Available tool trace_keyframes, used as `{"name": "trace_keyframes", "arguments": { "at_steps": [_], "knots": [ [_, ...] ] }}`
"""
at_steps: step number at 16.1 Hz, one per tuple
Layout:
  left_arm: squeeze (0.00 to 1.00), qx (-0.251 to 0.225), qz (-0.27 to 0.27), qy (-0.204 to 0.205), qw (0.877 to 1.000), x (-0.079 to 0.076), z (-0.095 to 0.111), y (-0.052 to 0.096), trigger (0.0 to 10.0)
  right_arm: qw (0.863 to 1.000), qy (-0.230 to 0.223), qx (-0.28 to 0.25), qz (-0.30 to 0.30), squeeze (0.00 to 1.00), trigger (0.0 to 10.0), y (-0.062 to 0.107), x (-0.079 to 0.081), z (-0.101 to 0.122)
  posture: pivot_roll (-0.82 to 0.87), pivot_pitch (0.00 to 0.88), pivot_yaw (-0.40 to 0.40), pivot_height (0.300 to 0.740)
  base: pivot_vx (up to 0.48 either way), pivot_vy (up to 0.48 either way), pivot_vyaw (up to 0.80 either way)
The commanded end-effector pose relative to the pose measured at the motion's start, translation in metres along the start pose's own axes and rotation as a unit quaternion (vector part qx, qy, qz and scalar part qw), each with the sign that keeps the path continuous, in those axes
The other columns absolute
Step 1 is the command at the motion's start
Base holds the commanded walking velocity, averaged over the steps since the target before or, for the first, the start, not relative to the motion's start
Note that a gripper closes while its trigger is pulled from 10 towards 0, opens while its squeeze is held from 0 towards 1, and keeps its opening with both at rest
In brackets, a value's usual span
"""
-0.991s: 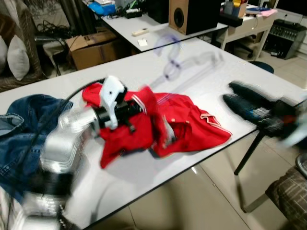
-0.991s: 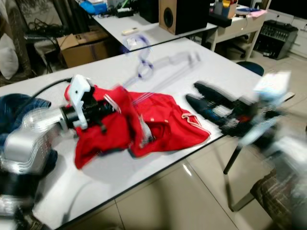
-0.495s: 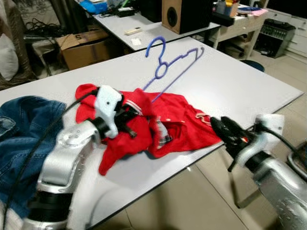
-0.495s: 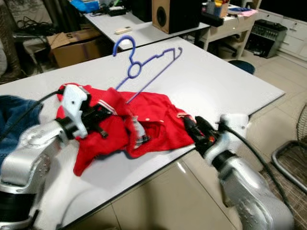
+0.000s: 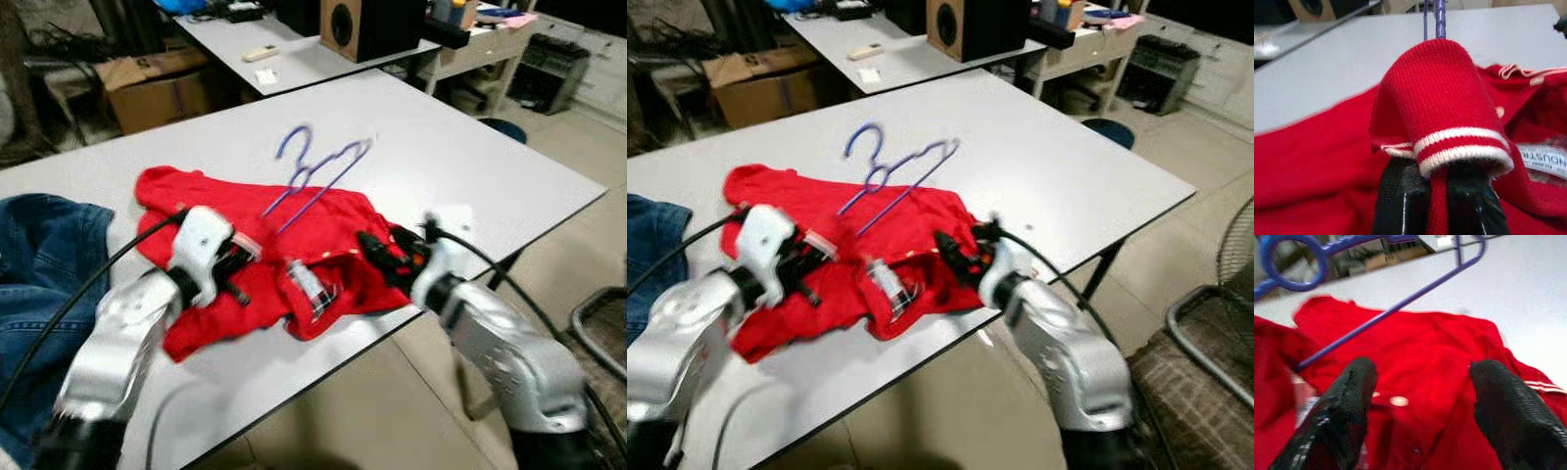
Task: Hang hanger
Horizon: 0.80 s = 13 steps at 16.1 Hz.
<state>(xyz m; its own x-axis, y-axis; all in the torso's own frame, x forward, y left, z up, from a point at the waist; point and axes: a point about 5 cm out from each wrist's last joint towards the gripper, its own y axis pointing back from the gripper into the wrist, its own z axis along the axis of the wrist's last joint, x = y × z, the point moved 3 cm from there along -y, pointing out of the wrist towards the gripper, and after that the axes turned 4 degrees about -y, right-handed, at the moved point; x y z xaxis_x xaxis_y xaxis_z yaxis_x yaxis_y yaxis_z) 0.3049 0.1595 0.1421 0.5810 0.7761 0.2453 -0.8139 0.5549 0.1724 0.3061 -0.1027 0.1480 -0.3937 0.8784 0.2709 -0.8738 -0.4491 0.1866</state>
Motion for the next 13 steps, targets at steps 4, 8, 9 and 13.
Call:
{"name": "trace_keyframes", "arguments": {
  "at_steps": [4, 8, 9, 13],
  "knots": [
    [0.0, -0.013, 0.022, 0.005, 1.0, 0.003, 0.01, 0.01, 10.0, 0.997, 0.002, 0.06, 0.055, 0.0, 10.0, 0.001, 0.025, -0.009, 0.04, 0.065, -0.058, 0.74, 0.0, 0.0, 0.0],
    [0.0, -0.057, 0.034, 0.026, 0.997, 0.011, 0.027, 0.006, 10.0, 0.991, 0.003, 0.133, 0.03, 0.0, 10.0, 0.003, 0.032, -0.019, 0.01, 0.079, -0.046, 0.74, 0.0, 0.0, 0.0],
    [0.0, -0.058, 0.031, 0.023, 0.998, 0.011, 0.03, 0.004, 10.0, 0.987, 0.015, 0.162, 0.014, 0.0, 10.0, 0.002, 0.03, -0.022, 0.01, 0.084, -0.05, 0.74, 0.0, 0.0, 0.0],
    [0.0, -0.064, 0.04, 0.018, 0.997, 0.017, 0.036, 0.005, 10.0, 0.985, -0.015, 0.171, -0.007, 0.0, 10.0, 0.002, 0.04, -0.018, 0.01, 0.098, -0.058, 0.74, 0.0, 0.0, 0.0]
  ]
}}
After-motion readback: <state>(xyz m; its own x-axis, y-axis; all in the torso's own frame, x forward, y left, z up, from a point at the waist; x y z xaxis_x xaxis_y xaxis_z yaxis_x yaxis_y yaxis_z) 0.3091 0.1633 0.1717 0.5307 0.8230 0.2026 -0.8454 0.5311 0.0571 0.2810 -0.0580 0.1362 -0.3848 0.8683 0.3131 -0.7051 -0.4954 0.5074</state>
